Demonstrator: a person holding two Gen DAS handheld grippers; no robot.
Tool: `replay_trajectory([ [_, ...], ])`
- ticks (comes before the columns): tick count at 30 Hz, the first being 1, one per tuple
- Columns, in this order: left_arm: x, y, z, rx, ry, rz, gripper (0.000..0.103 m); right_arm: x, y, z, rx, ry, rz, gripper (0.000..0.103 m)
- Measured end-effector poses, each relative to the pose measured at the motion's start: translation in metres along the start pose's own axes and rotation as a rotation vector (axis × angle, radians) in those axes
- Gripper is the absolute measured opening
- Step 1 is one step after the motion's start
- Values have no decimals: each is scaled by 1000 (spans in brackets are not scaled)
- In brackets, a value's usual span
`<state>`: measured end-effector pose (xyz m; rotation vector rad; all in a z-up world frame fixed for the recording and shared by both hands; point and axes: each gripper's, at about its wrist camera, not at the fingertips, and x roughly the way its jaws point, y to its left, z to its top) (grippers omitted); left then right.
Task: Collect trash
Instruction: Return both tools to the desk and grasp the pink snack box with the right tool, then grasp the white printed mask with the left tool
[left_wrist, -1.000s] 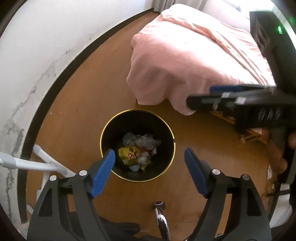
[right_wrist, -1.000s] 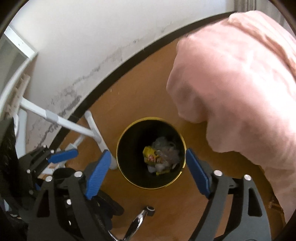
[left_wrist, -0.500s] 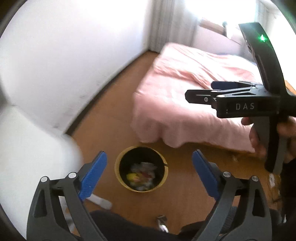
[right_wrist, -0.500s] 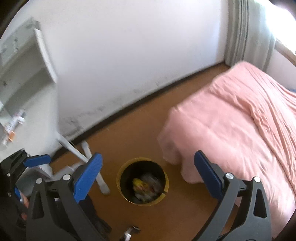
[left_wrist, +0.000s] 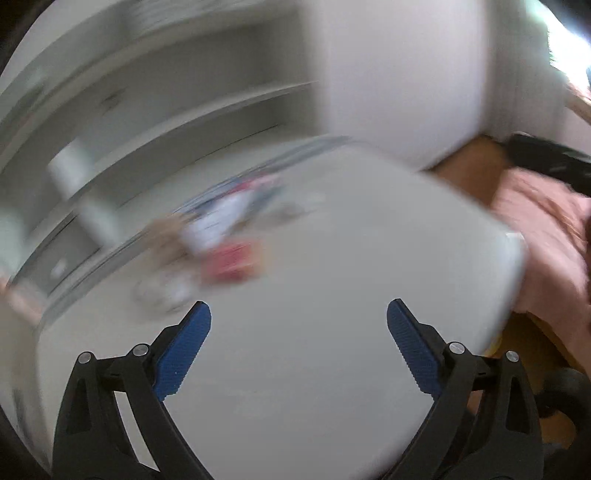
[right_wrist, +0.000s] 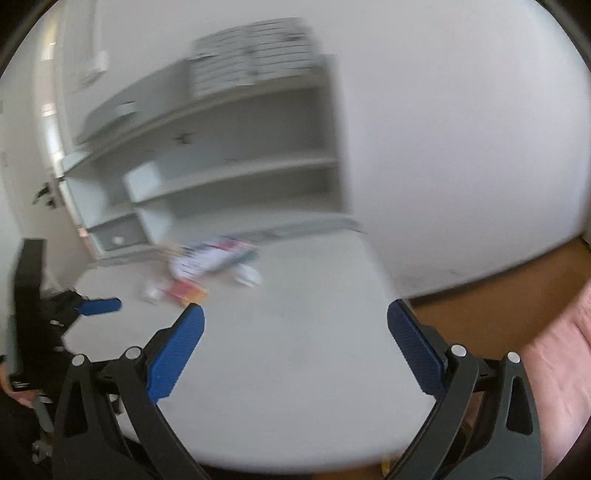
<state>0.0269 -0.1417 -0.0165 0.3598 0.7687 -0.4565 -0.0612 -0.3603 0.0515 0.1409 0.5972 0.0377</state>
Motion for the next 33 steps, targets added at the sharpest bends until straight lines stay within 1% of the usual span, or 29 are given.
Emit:
replay_trajectory([
  [2,6,41,-9,-56,10,70,93,24,29,11,-30,1,30,96],
  [3,11,58,-10,-79,18,92,93,44,45,16,-56,42,22,96],
  [4,18,74,-11,-117,33,100,93,66,57,21,-76,104,38,96],
  [5,22,94,-14,-162,53,88,93,84,63,23,-82,155,72,96],
  [6,33,112,-15,-226,80,50,93,111,70,25,-75,226,122,96],
  [7,41,125,-15,-287,96,15,93,127,71,25,-78,266,163,96],
  [8,46,133,-15,-331,105,1,93,141,75,24,-89,300,199,96],
  [9,53,138,-12,-343,107,13,93,164,82,22,-128,350,237,96],
  [11,65,137,-4,-312,109,35,93,185,94,17,-187,377,254,96],
  [14,79,135,3,-291,126,29,93,203,109,8,-306,391,274,96],
  [15,81,138,3,-301,130,28,93,209,118,5,-373,400,294,96],
  [16,84,142,3,-314,131,25,93,215,122,4,-405,407,296,96],
  [18,84,149,1,-314,134,17,93,224,133,0,-473,433,327,96],
  [20,85,153,-1,-310,133,22,93,230,139,-1,-502,449,341,94],
  [22,87,156,-3,-307,144,21,93,238,144,-2,-526,469,354,87],
  [23,89,157,-4,-308,151,16,93,241,146,-3,-532,478,358,82],
  [25,95,158,-5,-315,170,6,93,246,149,-2,-550,481,358,77],
  [26,98,158,-5,-318,174,6,93,247,150,-2,-561,473,352,72],
  [28,101,156,-4,-318,178,7,93,246,153,1,-570,467,359,57],
  [29,103,155,-3,-318,178,8,93,244,153,1,-571,464,362,51],
  [33,109,148,4,-303,178,12,93,240,151,-4,-573,476,371,50],
])
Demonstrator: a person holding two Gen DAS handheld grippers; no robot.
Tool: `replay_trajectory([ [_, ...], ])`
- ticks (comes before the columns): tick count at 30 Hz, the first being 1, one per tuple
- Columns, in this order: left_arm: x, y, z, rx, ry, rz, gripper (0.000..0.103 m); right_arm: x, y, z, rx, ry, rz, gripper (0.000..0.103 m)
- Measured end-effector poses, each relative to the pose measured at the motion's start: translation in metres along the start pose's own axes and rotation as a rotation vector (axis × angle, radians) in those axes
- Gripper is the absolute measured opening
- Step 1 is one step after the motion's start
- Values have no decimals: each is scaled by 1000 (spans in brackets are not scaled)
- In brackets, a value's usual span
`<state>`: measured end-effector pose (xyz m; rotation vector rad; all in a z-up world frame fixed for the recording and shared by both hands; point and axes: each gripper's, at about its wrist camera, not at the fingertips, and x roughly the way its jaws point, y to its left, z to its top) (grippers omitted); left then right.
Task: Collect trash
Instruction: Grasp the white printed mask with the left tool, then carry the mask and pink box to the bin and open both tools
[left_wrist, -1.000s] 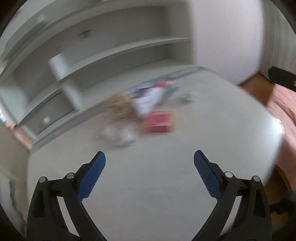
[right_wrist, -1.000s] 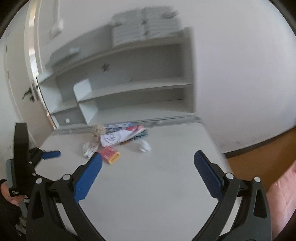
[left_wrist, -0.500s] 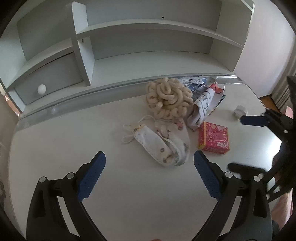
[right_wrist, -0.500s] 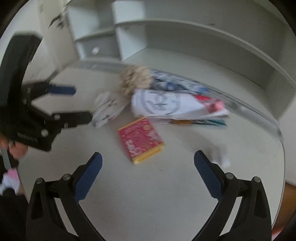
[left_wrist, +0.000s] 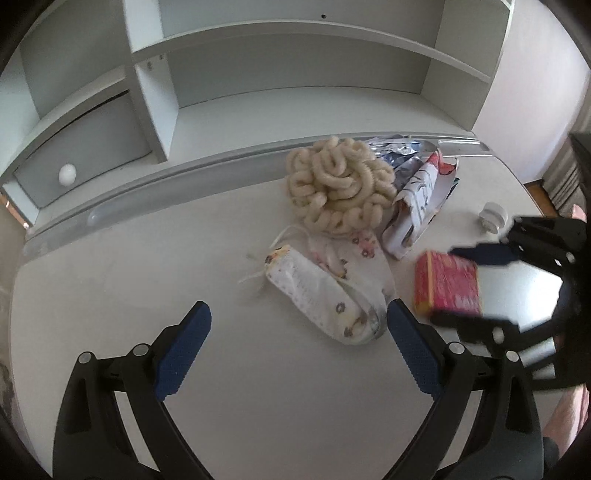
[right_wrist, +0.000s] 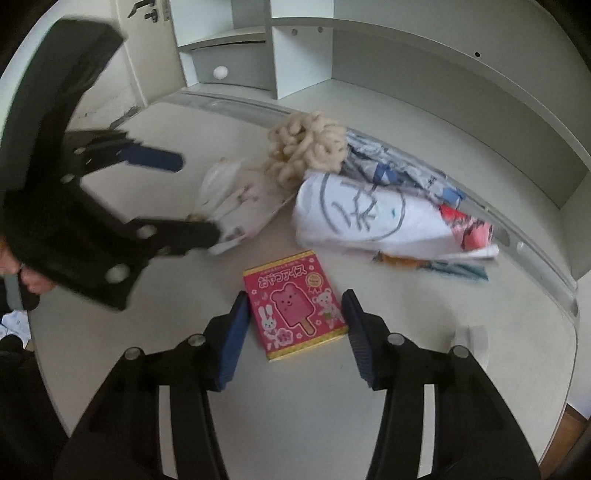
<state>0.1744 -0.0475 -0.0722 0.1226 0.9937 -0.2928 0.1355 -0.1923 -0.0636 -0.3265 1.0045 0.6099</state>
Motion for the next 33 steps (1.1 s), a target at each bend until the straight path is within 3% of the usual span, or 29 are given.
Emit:
replay_trajectory([
  [7,-2,-21,7,9,2,5,93,-33,3,-34,60,-32,-30,50],
  [15,19,-21,14,-31,17,90,92,-65,15,-60,133,-74,-43,50],
  [17,21,-19,12,-41,12,95,80,-69,20,-64,153,-78,-51,50],
  [18,18,-17,10,-48,-5,85,67,-74,20,-68,164,-81,-50,50],
  [19,14,-16,8,-45,-14,96,45,-77,22,-70,177,-87,-49,50],
  [22,0,-8,-2,-68,-16,51,26,-84,25,-77,219,-97,-55,50],
  [29,-56,-5,-42,-36,-55,62,25,-105,25,-110,330,-124,-91,49],
  [33,-89,-26,-56,10,-97,32,25,-124,16,-139,408,-145,-144,49],
])
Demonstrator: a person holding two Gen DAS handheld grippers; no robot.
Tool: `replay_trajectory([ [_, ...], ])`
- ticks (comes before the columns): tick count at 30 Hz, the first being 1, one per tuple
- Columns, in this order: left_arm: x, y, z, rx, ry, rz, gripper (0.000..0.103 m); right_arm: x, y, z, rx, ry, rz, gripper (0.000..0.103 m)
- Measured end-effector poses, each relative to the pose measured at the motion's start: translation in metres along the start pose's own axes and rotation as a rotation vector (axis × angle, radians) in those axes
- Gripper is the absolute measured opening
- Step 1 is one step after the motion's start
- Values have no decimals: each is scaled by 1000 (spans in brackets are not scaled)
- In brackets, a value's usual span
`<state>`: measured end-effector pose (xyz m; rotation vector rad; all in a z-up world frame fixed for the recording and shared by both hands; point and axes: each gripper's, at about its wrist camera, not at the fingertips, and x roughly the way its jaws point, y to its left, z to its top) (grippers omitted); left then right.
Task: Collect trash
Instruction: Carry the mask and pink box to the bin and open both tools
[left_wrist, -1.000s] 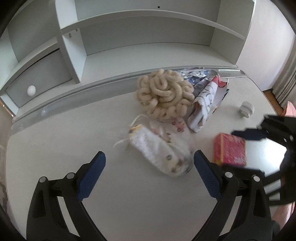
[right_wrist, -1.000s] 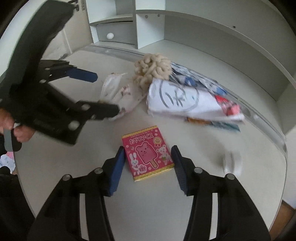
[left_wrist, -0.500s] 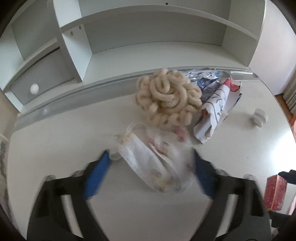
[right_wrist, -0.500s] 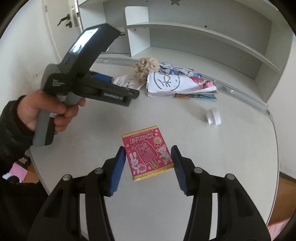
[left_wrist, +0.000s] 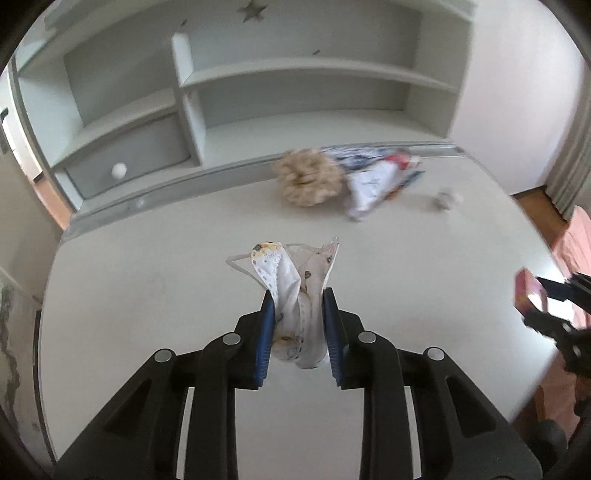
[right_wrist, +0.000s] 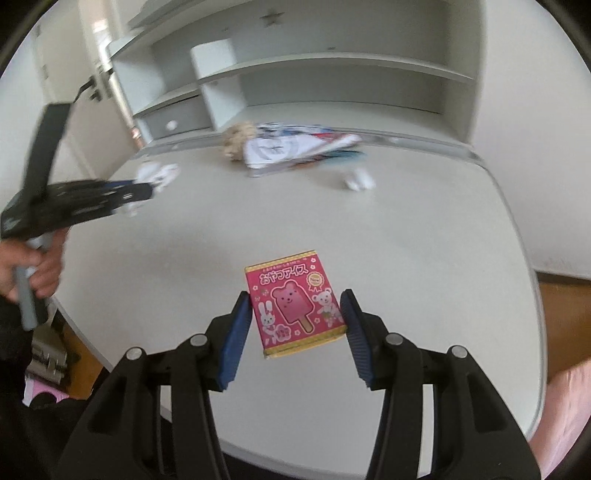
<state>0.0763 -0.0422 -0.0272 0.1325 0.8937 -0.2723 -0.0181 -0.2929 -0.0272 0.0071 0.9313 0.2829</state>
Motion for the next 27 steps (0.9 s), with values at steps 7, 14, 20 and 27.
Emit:
replay_trajectory([
  [7,-12,-123,-3,167,-42,-220,25,-56,-79,-55,197,-70,-164,48],
  [14,-21,-290,-25,447,-64,-484,25,-122,-180,-152,468,-91,-370,48],
  [20,-10,-400,-60,625,6,-643,25,-153,-238,-243,665,-50,-465,48],
  [27,46,-480,-120,786,126,-708,25,-137,-278,-314,794,10,-448,48],
])
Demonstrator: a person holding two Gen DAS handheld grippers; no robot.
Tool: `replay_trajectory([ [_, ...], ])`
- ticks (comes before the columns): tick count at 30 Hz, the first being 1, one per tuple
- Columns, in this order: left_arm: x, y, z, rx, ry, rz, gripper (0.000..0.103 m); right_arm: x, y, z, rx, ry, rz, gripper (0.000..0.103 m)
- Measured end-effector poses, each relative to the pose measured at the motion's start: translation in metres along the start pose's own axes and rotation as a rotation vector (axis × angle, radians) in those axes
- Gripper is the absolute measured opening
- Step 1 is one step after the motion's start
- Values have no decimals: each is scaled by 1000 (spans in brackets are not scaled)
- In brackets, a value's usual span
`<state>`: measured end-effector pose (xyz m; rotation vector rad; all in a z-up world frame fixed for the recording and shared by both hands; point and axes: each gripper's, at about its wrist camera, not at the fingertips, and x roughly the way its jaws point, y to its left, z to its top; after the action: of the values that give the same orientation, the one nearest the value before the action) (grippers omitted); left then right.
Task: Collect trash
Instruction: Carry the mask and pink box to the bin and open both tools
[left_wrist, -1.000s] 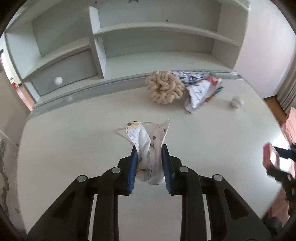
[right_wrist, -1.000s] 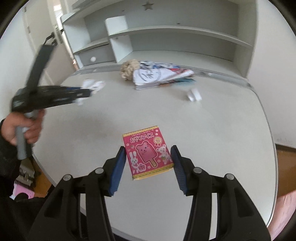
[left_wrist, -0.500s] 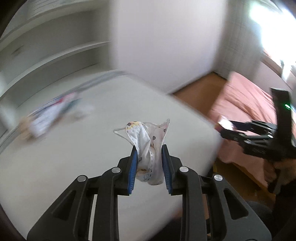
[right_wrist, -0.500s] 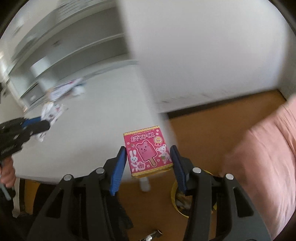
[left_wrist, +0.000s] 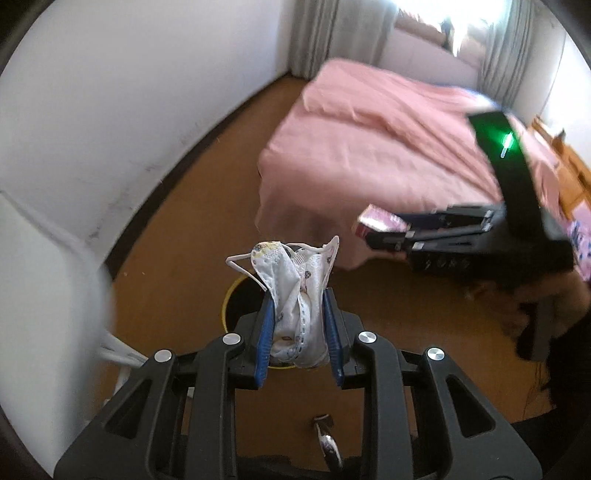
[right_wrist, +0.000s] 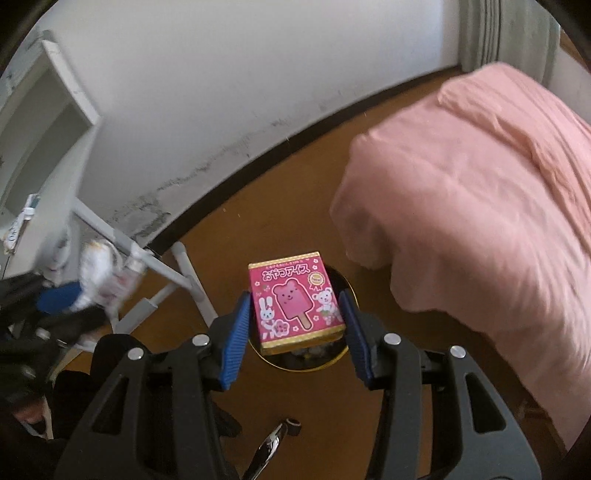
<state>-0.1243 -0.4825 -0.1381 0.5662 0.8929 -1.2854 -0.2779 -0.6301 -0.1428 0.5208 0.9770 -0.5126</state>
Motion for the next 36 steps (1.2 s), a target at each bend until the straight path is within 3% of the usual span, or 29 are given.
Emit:
replay_trajectory([
  [8,109,23,-23,-69,162,-22,25,90,-23,-3,24,162,45,44],
  [15,159,35,-43,-110,249,4,25,163,-27,0,64,264,70,41],
  [21,176,43,-44,-144,271,-6,25,178,-25,3,81,281,74,41],
  [22,179,47,-43,-148,271,-8,27,178,-25,5,86,277,76,42],
  [24,181,48,-41,-159,270,-16,43,174,-26,6,95,269,81,64],
  [25,179,47,-41,-161,268,-17,50,170,-26,7,98,258,78,67],
  [28,178,44,-37,-151,264,-13,62,165,-27,9,107,251,82,67],
  [31,173,37,-31,-132,251,-30,66,153,-29,12,109,231,72,67],
  [36,141,15,-15,-69,192,-38,79,113,-33,16,114,173,39,71],
])
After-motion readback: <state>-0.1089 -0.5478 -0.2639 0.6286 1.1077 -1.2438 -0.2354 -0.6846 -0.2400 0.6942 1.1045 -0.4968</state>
